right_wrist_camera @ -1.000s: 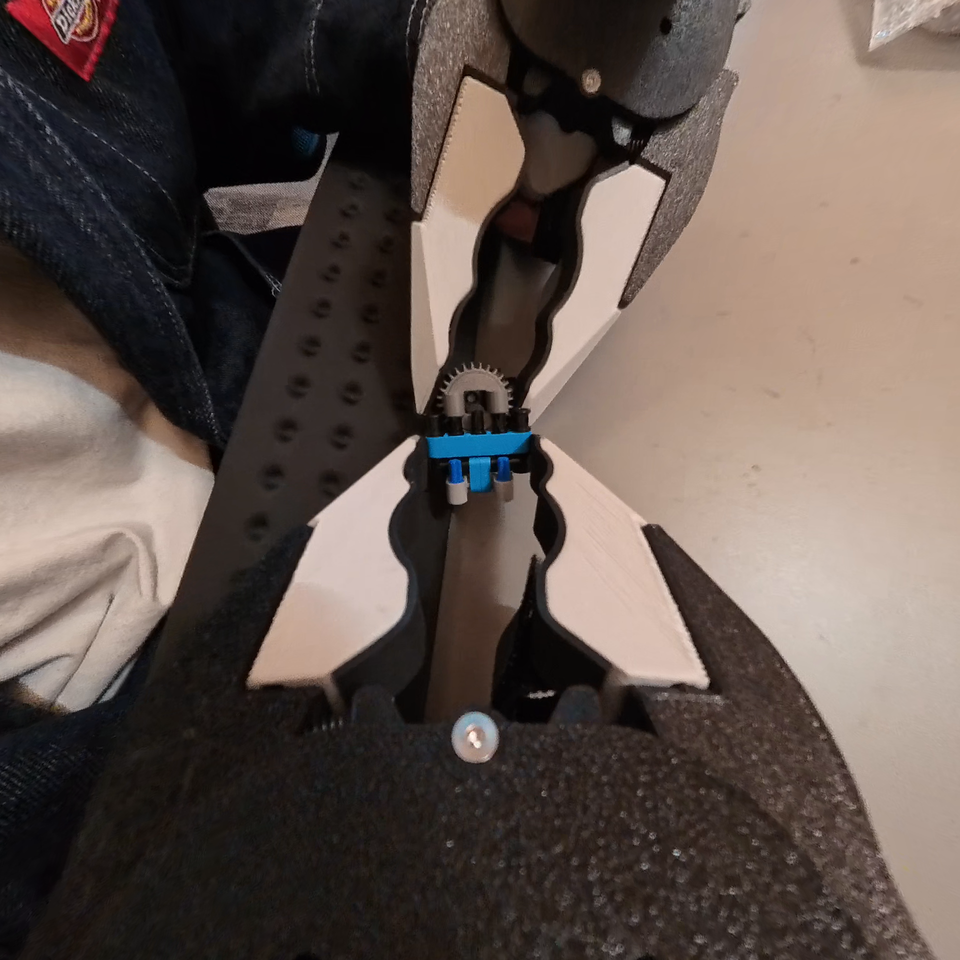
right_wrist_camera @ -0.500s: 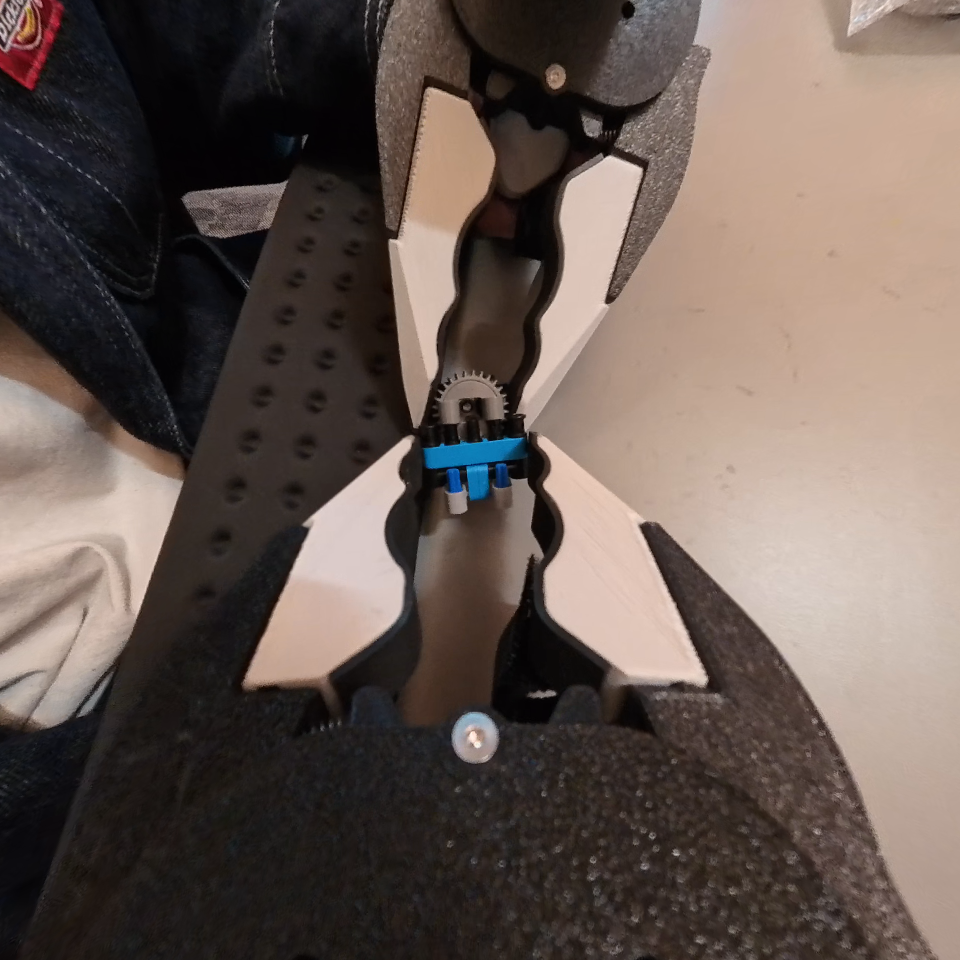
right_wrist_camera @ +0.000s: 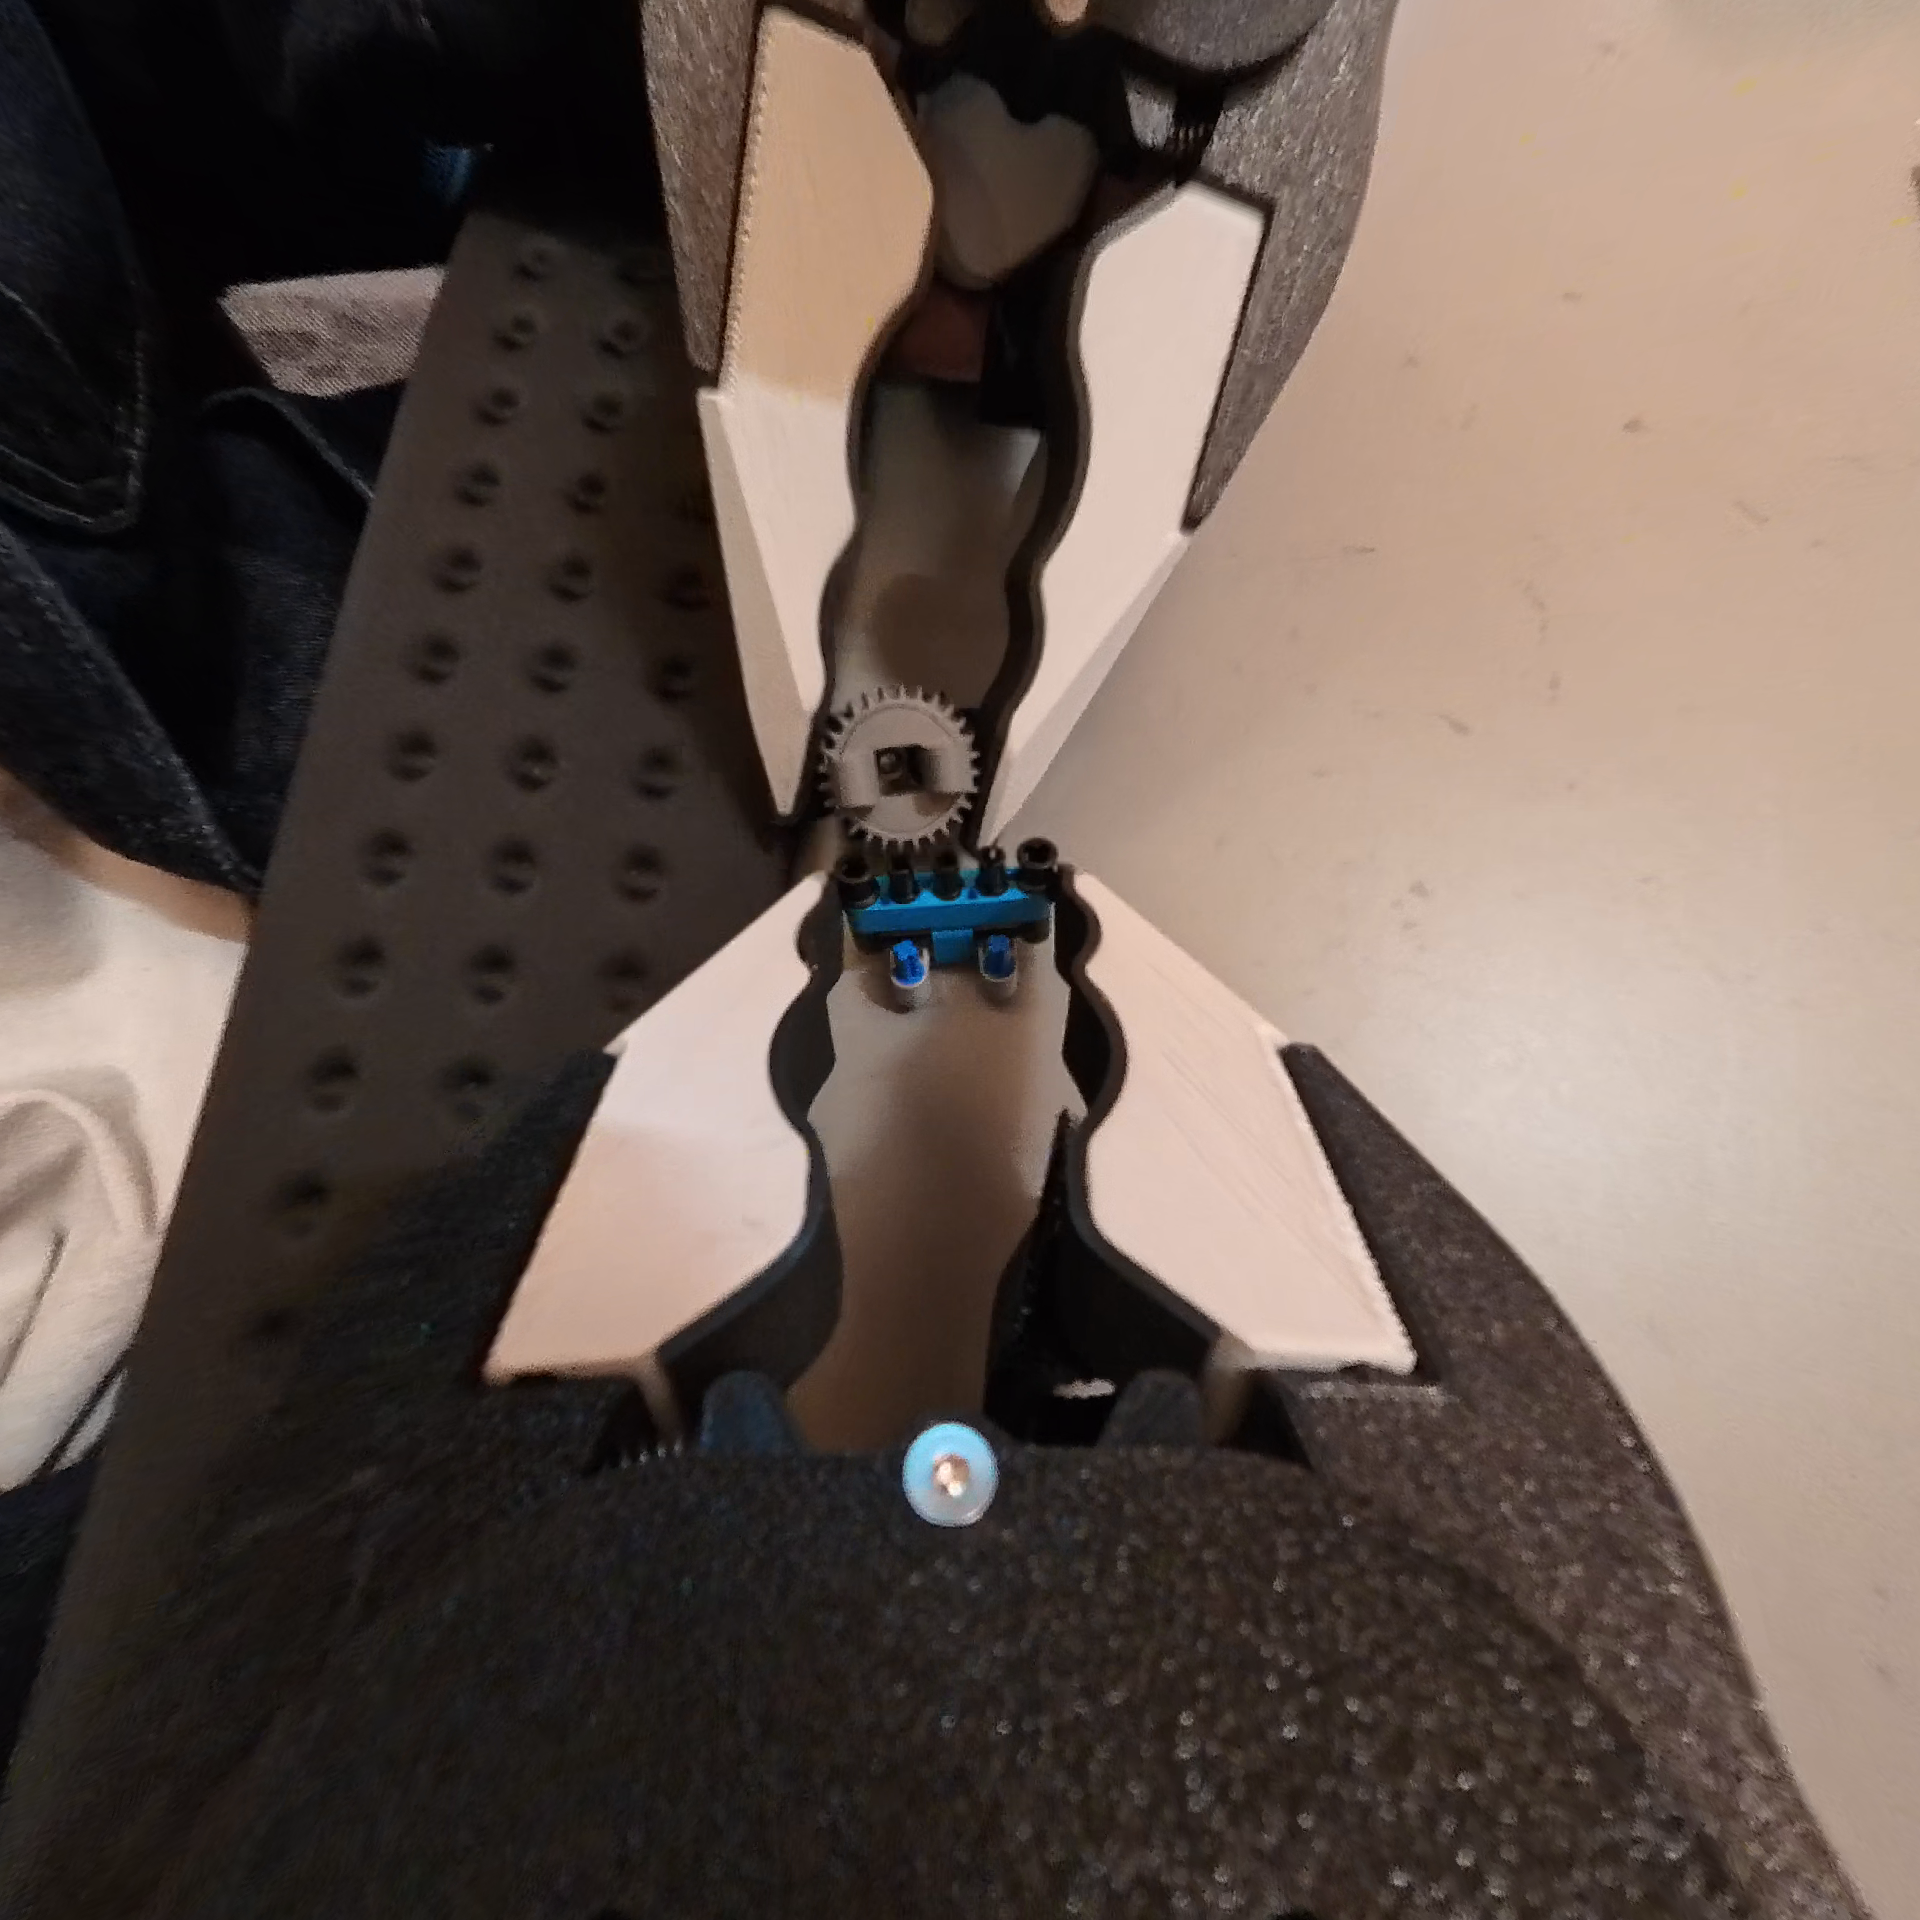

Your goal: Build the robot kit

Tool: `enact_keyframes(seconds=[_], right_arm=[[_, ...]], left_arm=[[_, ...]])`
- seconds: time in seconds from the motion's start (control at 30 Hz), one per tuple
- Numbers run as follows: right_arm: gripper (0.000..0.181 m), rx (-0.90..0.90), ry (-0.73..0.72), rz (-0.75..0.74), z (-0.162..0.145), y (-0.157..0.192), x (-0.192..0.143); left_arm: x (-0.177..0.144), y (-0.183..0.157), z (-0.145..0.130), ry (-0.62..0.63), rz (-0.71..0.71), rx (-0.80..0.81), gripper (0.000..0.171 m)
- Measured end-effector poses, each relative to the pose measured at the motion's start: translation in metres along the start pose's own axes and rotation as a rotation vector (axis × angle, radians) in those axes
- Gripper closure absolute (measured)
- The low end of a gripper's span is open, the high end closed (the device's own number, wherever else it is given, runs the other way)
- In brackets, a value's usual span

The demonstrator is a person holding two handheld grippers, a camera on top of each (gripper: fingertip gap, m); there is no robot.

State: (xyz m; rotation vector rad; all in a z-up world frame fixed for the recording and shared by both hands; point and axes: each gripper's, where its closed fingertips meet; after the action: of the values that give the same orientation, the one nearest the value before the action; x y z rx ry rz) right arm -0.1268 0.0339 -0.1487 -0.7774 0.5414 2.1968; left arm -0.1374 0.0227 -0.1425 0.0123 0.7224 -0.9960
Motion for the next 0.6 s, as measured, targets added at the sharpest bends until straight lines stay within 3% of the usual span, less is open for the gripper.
enact_keyframes(seconds=[0.1,0.33,0.5,0.6], right_arm=[[0.14,-0.001,0.071,-0.036,-0.012,-0.008,0.009],[0.14,-0.026,0.072,-0.074,-0.013,-0.009,0.008],[0.132,-0.003,0.079,-0.077,-0.018,-0.006,0.002],[0.14,-0.012,0.078,-0.089,-0.017,-0.007,0.004]], left_arm=[[-0.005,0.01,-0.002,0.041,0.028,-0.019,0.141],[0.003,0.014,-0.011,0.141,0.065,0.016,0.14],[-0.002,0.015,-0.014,0.127,0.09,0.018,0.141],[-0.002,0.019,-0.012,0.127,0.126,0.03,0.139]])
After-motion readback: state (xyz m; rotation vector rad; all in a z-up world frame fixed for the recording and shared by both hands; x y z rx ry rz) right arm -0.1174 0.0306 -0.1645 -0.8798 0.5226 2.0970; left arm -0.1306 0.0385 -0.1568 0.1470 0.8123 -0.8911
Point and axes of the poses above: each gripper's, where its closed fingertips meet, x out along the fingers, z out of its top, y = z × x across the jaws, and after that the axes turned 4 degrees about x, right-handed
